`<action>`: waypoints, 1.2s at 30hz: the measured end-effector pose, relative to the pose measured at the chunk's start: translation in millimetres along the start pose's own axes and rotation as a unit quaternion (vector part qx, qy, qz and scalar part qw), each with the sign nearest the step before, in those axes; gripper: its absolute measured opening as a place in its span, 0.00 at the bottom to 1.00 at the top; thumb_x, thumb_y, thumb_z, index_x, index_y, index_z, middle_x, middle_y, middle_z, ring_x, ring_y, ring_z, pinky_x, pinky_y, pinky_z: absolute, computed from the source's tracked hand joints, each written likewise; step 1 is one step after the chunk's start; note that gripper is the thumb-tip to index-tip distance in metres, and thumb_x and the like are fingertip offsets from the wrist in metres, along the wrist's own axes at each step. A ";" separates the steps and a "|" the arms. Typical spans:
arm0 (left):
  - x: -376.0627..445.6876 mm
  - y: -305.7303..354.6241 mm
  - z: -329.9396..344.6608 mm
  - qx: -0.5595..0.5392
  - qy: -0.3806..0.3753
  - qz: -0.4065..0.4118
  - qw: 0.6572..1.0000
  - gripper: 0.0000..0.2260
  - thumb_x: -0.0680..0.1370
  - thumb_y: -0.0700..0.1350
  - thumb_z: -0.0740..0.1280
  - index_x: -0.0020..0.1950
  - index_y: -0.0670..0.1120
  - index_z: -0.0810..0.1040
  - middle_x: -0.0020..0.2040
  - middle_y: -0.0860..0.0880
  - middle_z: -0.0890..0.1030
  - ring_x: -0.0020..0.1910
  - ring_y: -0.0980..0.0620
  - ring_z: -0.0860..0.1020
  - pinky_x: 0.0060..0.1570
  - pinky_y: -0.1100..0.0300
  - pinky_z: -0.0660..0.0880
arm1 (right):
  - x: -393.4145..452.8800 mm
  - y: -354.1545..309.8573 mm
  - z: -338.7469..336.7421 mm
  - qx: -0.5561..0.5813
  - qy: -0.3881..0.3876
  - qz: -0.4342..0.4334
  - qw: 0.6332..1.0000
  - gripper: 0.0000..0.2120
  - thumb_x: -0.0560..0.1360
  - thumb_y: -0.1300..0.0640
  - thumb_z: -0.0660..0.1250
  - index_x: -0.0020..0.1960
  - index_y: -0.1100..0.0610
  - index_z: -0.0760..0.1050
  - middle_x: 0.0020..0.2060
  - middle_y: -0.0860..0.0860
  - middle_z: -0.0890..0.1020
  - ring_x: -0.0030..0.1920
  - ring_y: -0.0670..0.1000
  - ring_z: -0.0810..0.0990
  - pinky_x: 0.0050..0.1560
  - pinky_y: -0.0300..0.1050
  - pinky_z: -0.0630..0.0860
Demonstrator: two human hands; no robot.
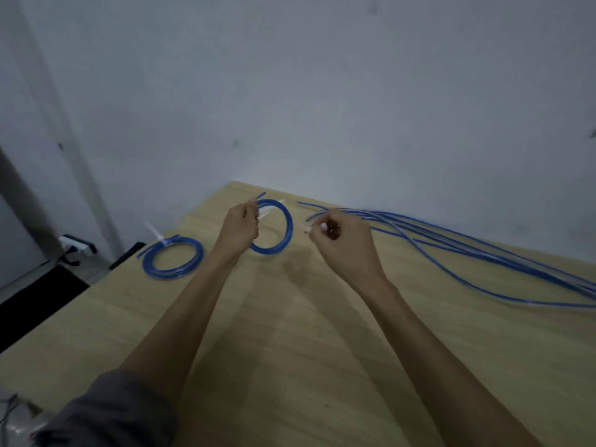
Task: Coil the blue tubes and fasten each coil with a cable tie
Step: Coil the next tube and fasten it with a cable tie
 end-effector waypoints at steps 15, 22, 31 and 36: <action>-32.1 5.3 78.6 -0.129 -0.063 -0.128 0.981 0.22 0.86 0.56 0.52 0.35 0.48 0.63 0.23 0.55 0.61 0.21 0.56 0.59 0.27 0.60 0.61 | -47.7 21.1 -15.1 -0.117 -0.059 -0.148 0.980 0.04 0.75 0.61 0.67 0.46 0.56 0.81 0.37 0.46 0.75 0.35 0.45 0.71 0.39 0.45 0.73; -71.6 19.9 111.9 -0.097 -0.126 -0.158 0.975 0.21 0.85 0.49 0.57 0.32 0.47 0.67 0.23 0.53 0.63 0.24 0.53 0.60 0.26 0.61 0.60 | -46.1 35.2 -5.4 -0.226 -0.005 -0.218 0.949 0.06 0.78 0.63 0.62 0.47 0.62 0.78 0.42 0.56 0.76 0.33 0.55 0.75 0.32 0.52 0.75; -82.4 13.5 123.1 -0.096 -0.148 -0.159 0.971 0.17 0.84 0.49 0.59 0.39 0.43 0.76 0.24 0.53 0.65 0.24 0.54 0.63 0.27 0.60 0.64 | -53.6 46.0 -13.1 -0.326 0.089 -0.245 0.909 0.05 0.74 0.66 0.70 0.48 0.59 0.79 0.53 0.56 0.80 0.48 0.55 0.78 0.37 0.46 0.74; -82.3 6.7 123.6 -0.114 -0.165 -0.152 0.968 0.13 0.85 0.45 0.58 0.46 0.44 0.78 0.27 0.52 0.63 0.24 0.55 0.62 0.27 0.59 0.62 | -54.3 54.1 -3.0 -0.351 0.067 -0.258 0.898 0.08 0.74 0.65 0.71 0.53 0.59 0.80 0.52 0.55 0.83 0.56 0.56 0.81 0.42 0.47 0.76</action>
Point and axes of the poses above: each hand's wrist, its own x-axis towards the middle knuckle, its own z-axis out of the palm, y = z × x, the point moved 6 cm from there along x, towards the middle knuckle
